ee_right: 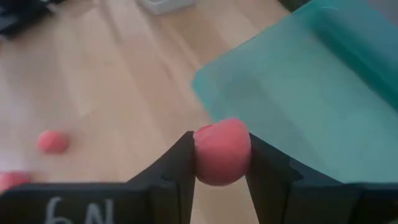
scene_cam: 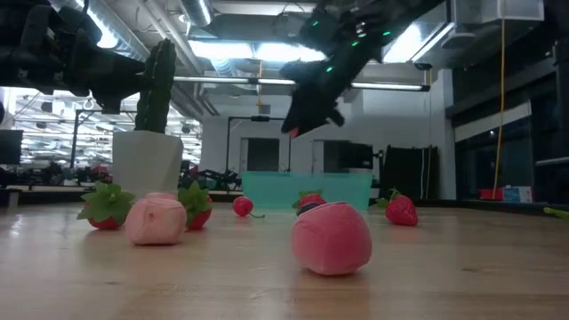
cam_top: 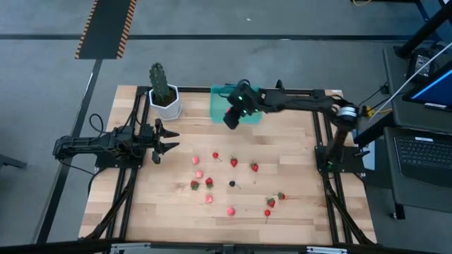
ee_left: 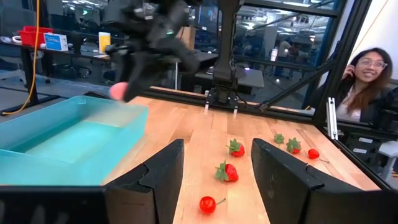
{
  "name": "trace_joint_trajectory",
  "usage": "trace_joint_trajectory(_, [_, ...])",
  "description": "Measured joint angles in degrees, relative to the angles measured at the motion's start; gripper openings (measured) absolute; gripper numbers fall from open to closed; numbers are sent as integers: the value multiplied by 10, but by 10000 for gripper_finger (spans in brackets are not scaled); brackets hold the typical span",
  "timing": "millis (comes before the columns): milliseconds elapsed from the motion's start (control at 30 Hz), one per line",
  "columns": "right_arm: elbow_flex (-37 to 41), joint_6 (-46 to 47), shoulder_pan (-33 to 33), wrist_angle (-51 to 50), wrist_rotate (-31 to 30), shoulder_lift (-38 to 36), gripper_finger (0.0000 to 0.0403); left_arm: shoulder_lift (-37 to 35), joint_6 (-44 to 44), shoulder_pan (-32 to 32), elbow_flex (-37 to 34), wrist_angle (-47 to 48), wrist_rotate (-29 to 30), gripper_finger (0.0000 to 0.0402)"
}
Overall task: Pick and placing Produce into tupperware
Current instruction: Put the peach into the container
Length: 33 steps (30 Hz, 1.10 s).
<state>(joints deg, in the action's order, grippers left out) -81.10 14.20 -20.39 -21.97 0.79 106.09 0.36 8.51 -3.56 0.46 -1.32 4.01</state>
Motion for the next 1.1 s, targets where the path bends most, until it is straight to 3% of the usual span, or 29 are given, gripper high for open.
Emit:
trace_joint_trajectory(300, [-148,-61,-42,-142,0,129,119,0,1,0,0,0,0,181])
trace_joint_trajectory(667, [-151,-149,-87,-242,6,137,119,0,1,0,0,0,0,181])
trace_joint_trajectory(1100, [-151,-183,-162,-236,38,137,119,0,3,0,0,0,0,181])
